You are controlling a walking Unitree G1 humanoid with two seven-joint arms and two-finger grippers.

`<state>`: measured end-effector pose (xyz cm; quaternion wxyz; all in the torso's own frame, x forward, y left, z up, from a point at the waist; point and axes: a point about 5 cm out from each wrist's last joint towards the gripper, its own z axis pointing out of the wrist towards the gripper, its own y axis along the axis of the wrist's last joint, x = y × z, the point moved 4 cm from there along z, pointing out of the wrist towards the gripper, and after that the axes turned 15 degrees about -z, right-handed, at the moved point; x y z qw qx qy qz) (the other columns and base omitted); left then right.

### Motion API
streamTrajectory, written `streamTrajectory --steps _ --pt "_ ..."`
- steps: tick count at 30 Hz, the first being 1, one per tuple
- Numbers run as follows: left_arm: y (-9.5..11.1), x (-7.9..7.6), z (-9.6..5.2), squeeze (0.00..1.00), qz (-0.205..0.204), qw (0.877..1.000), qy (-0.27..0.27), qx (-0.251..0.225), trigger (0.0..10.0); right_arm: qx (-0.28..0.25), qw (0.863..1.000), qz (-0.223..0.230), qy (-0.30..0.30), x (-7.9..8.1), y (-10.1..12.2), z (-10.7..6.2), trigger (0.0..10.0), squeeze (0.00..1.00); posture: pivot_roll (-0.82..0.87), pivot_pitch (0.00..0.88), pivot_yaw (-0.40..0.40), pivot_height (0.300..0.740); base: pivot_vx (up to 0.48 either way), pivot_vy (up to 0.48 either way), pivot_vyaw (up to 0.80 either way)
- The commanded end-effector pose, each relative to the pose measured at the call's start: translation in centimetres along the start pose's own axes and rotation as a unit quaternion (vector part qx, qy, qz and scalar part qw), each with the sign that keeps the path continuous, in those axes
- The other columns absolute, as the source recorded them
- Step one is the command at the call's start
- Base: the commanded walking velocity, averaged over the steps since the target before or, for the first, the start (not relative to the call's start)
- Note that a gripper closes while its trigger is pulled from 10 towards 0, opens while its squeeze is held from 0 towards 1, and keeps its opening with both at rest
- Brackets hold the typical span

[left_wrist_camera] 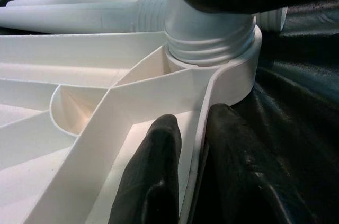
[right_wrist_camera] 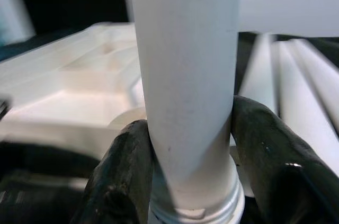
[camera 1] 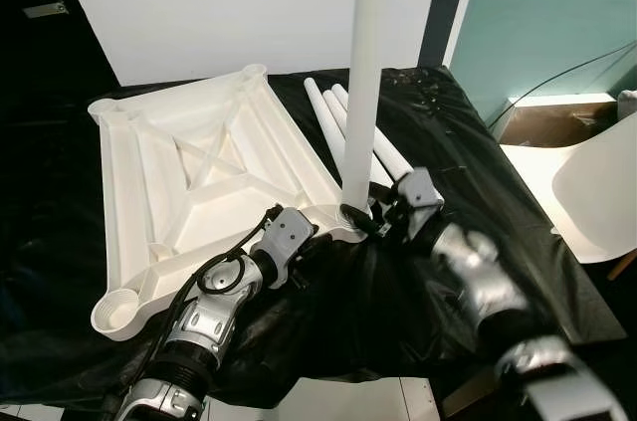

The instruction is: Building children table

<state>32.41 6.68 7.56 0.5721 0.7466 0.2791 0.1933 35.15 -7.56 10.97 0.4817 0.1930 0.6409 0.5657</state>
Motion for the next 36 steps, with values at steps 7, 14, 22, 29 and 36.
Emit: streamTrajectory --steps 7,14,22,29,36 --pt "-3.5 -1.6 0.1 0.00 -0.021 0.997 -0.031 0.065 10.0 0.028 0.999 -0.005 -0.026 -0.6 -0.6 0.5 10.0 1.00 0.02 0.000 -0.001 0.740 0.000 0.000 0.00" --pt "-3.4 -1.7 0.1 0.00 -0.022 0.997 -0.033 0.063 10.0 0.021 0.998 -0.026 0.044 0.0 0.0 0.8 10.0 0.00 0.02 0.000 -0.002 0.740 0.000 0.000 0.00" --pt "-3.6 -1.6 0.0 0.00 -0.023 0.997 -0.032 0.064 10.0 0.024 0.995 -0.033 0.090 -0.3 0.0 0.8 10.0 0.00 0.02 0.000 -0.004 0.740 0.000 0.000 0.00" --pt "-3.3 -1.7 -0.2 0.00 -0.020 0.997 -0.034 0.062 10.0 0.023 0.988 -0.074 0.136 -2.5 0.8 1.6 10.0 0.00 0.03 0.000 0.010 0.740 0.000 0.000 0.00" --pt "-3.4 -1.6 -0.4 0.00 -0.020 0.997 -0.034 0.063 10.0 0.032 0.988 -0.067 0.134 -1.8 0.1 1.2 0.0 0.00 0.04 0.000 0.027 0.740 0.000 0.000 0.00"
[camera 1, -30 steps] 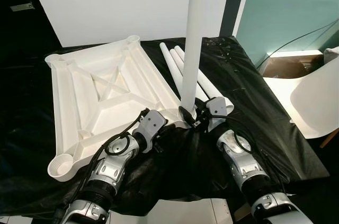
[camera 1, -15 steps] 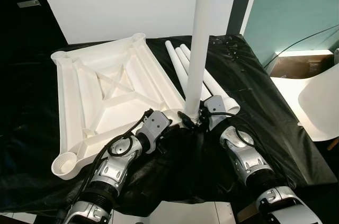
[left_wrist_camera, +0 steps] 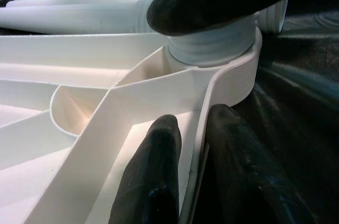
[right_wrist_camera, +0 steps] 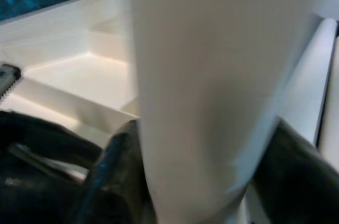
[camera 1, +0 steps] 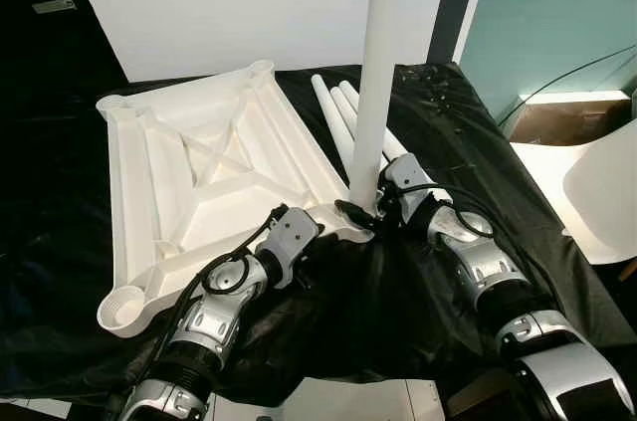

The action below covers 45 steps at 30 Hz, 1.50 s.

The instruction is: Building children table

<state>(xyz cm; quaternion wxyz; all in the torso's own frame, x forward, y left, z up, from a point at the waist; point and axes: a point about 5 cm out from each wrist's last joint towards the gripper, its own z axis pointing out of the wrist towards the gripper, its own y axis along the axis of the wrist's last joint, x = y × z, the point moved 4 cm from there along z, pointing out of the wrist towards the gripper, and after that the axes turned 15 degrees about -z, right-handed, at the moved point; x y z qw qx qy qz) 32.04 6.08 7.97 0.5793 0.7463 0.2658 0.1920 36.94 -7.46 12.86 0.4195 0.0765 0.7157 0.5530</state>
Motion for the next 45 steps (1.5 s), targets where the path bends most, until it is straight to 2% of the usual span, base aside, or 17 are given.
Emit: streamTrajectory --steps 1,6,8,9,12,15,16,17,22,29,34,36,37,43,44,45 --pt "-3.8 -1.1 -0.6 0.00 -0.028 0.997 -0.026 0.072 10.0 0.029 1.000 -0.001 -0.006 0.3 -1.3 -0.7 0.0 0.00 0.04 0.000 0.025 0.740 0.000 0.000 0.00" --pt "-3.8 -1.0 -0.6 0.00 -0.030 0.997 -0.022 0.071 10.0 0.036 0.997 0.037 -0.055 1.0 -1.9 -0.8 0.0 0.00 0.04 0.000 0.014 0.740 0.000 0.000 0.00" --pt "-3.8 -1.0 -0.6 0.00 -0.032 0.997 -0.021 0.071 10.0 0.036 0.990 0.062 -0.121 1.1 -2.0 -1.0 0.0 0.00 0.04 0.000 0.015 0.740 0.000 0.000 0.00" --pt "-3.8 -1.0 -0.6 0.00 -0.032 0.997 -0.021 0.071 10.0 0.036 0.990 0.062 -0.121 1.1 -2.0 -1.0 0.0 0.00 0.04 0.000 0.015 0.740 0.000 0.000 0.00" --pt "-3.9 -1.1 -0.6 0.00 -0.031 0.997 -0.023 0.073 10.0 0.040 0.975 0.084 -0.204 1.0 -2.2 -1.6 0.0 0.00 0.05 0.000 0.018 0.740 0.000 0.000 0.00" --pt "-3.8 -1.0 -0.6 0.00 -0.031 0.997 -0.023 0.073 10.0 0.043 0.969 0.090 -0.224 0.9 -2.3 -1.7 0.0 0.00 0.04 0.000 0.015 0.740 0.000 0.000 0.00" --pt "-3.7 -0.9 -0.5 0.00 -0.029 0.997 -0.022 0.072 10.0 0.049 0.966 0.096 -0.236 0.9 -2.4 -1.6 3.2 0.00 0.03 0.000 0.006 0.740 0.000 0.000 0.00" --pt "-3.5 -0.8 -0.3 0.00 -0.029 0.997 -0.020 0.069 10.0 0.051 0.965 0.096 -0.239 0.8 -2.3 -1.3 10.0 0.00 0.03 0.000 -0.004 0.740 0.000 0.000 0.00" --pt "-3.3 -0.8 -0.1 0.00 -0.031 0.997 -0.017 0.063 10.0 0.055 0.967 0.088 -0.232 0.4 -2.1 -0.8 10.0 0.00 0.02 0.000 -0.009 0.740 0.000 0.000 0.00" --pt "-3.6 -0.9 -0.2 0.00 -0.032 0.997 -0.018 0.067 10.0 0.034 0.974 0.045 -0.221 -1.2 -0.6 -0.3 10.0 0.00 0.03 0.000 -0.005 0.740 0.000 0.000 0.00" --pt "-3.6 -0.9 -0.2 0.00 -0.034 0.997 -0.016 0.066 10.0 0.027 0.977 0.031 -0.208 -1.4 0.0 0.0 10.0 0.00 0.02 0.000 -0.007 0.740 0.000 0.000 0.00" --pt "-3.7 -1.0 -0.2 0.00 -0.034 0.997 -0.017 0.066 10.0 0.026 0.981 0.026 -0.188 -1.2 0.2 0.3 10.0 0.00 0.02 0.000 -0.007 0.740 0.000 0.000 0.00" --pt "-3.7 -1.1 -0.1 0.00 -0.036 0.997 -0.019 0.066 10.0 0.030 0.990 0.022 -0.134 -0.3 0.2 0.8 10.0 0.00 0.02 0.000 -0.010 0.740 0.000 0.000 0.00" --pt "-3.7 -1.2 0.1 0.00 -0.036 0.997 -0.021 0.065 10.0 0.046 0.995 0.021 -0.086 0.8 -0.6 0.7 10.0 0.00 0.02 0.000 -0.009 0.740 0.000 0.000 0.00" --pt "-3.7 -1.2 0.1 0.00 -0.036 0.997 -0.021 0.064 10.0 0.051 0.995 0.023 -0.080 1.0 -0.9 0.6 1.5 0.00 0.02 0.000 -0.009 0.740 0.000 0.000 0.00" --pt "-3.6 -1.3 0.1 0.00 -0.036 0.997 -0.021 0.063 10.0 0.054 0.994 0.035 -0.083 1.1 -1.1 0.5 0.0 0.00 0.02 0.000 -0.009 0.740 0.000 0.000 0.00"
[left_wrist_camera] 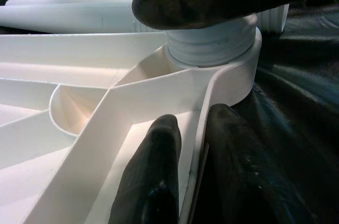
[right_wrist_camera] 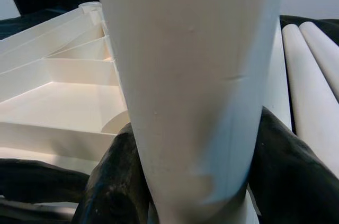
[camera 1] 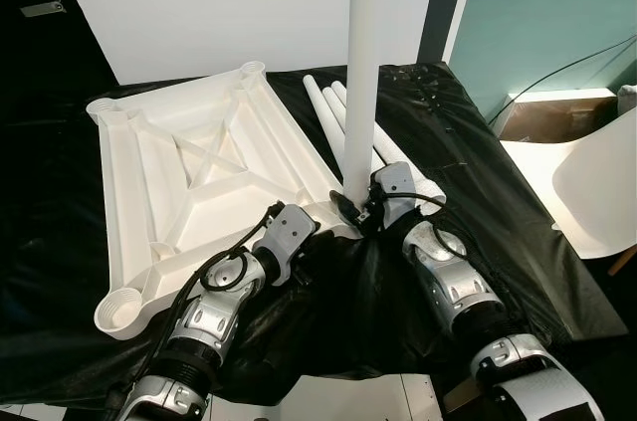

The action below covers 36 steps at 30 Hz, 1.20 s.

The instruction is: Building children table

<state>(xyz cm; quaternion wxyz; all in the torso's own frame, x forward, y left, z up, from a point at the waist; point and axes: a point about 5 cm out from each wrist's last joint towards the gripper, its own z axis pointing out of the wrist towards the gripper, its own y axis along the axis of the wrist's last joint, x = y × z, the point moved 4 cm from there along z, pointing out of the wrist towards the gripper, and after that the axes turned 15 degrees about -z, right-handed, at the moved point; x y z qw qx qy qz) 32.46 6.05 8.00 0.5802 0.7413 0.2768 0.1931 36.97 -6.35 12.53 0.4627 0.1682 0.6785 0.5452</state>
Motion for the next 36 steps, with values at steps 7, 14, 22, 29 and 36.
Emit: streamTrajectory --steps 7,14,22,29,36 --pt "-3.8 -1.5 -0.3 0.00 -0.027 0.997 -0.028 0.065 10.0 0.040 0.999 0.022 -0.026 0.0 -1.6 -0.4 0.0 0.00 0.02 0.000 -0.007 0.740 0.000 0.000 0.00" --pt "-3.8 -1.4 -0.4 0.00 -0.026 0.997 -0.028 0.067 10.0 0.007 0.983 0.079 -0.164 -1.2 -0.8 -1.2 10.0 0.00 0.02 0.000 -0.001 0.740 0.000 0.000 0.00" --pt "-3.9 -1.6 -0.3 0.00 -0.024 0.997 -0.030 0.070 10.0 0.011 0.981 0.066 -0.183 -2.8 -0.8 -1.1 10.0 1.00 0.02 0.000 -0.006 0.740 0.000 0.000 0.00" --pt "-4.0 -1.5 -0.3 0.00 -0.022 0.997 -0.032 0.072 10.0 -0.007 0.995 0.045 -0.088 -0.8 0.0 -0.6 10.0 0.00 0.02 0.000 -0.005 0.740 0.000 0.000 0.00" --pt "-3.9 -1.6 -0.1 0.00 -0.022 0.997 -0.034 0.070 10.0 -0.018 0.998 -0.018 0.054 -1.9 0.2 -0.5 9.5 0.00 0.01 0.000 -0.001 0.740 0.000 0.000 0.00"
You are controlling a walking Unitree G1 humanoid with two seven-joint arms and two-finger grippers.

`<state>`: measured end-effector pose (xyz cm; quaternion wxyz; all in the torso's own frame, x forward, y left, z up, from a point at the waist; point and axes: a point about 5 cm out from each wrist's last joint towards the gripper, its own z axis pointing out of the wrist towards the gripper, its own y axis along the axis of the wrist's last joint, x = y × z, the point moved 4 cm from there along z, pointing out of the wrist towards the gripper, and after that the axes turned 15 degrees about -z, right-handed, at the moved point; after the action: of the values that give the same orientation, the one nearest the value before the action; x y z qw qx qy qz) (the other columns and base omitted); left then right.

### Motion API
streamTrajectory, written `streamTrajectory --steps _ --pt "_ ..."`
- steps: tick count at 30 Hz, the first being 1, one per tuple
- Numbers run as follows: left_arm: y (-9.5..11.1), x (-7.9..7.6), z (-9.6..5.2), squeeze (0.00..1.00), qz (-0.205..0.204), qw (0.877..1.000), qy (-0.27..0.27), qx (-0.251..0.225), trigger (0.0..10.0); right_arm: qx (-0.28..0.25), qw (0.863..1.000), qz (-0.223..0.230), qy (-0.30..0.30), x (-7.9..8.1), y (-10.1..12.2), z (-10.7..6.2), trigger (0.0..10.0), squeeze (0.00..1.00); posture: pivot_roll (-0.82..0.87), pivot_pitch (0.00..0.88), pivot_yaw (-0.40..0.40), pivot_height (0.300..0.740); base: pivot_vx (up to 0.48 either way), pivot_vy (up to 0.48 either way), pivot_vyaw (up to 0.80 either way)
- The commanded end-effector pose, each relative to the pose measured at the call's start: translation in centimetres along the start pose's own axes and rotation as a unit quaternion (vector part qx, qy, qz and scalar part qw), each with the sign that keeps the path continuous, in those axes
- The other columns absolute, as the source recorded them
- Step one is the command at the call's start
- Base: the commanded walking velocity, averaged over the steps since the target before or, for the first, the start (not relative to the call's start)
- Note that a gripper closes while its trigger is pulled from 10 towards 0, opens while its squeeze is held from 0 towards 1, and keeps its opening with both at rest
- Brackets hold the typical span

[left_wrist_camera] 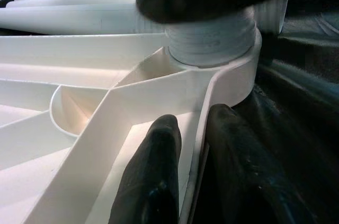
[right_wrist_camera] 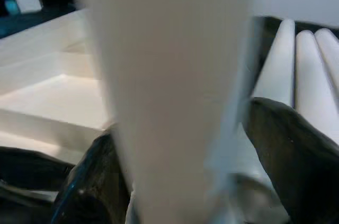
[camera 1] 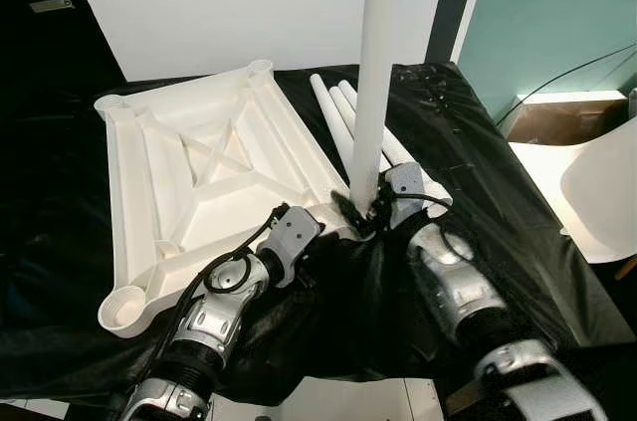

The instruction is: Building children table

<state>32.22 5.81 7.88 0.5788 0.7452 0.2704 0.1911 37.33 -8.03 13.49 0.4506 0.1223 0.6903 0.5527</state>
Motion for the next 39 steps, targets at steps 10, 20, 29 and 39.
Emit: streamTrajectory --steps 10,20,29,39 --pt "-3.7 -1.4 -0.1 0.00 -0.026 0.997 -0.030 0.067 10.0 0.054 0.997 -0.009 0.058 -0.6 -1.8 -0.3 0.0 0.00 0.01 0.000 -0.003 0.740 0.000 0.000 0.00" --pt "-3.8 -1.2 -0.5 0.00 -0.024 0.997 -0.027 0.069 10.0 0.008 0.990 0.102 -0.093 2.5 -1.6 -0.6 0.0 0.00 0.03 0.000 -0.013 0.740 0.000 0.000 0.00" --pt "-3.6 -0.8 -0.5 0.00 -0.022 0.997 -0.021 0.067 10.0 0.011 0.972 0.120 -0.201 1.6 -1.3 -0.2 10.0 0.00 0.03 0.000 -0.005 0.740 0.000 0.000 0.00" --pt "-3.7 -0.8 -0.4 0.00 -0.026 0.997 -0.019 0.065 10.0 -0.016 0.990 0.097 -0.102 2.3 -0.4 0.4 10.0 1.00 0.03 0.000 -0.013 0.740 0.000 0.000 0.00"
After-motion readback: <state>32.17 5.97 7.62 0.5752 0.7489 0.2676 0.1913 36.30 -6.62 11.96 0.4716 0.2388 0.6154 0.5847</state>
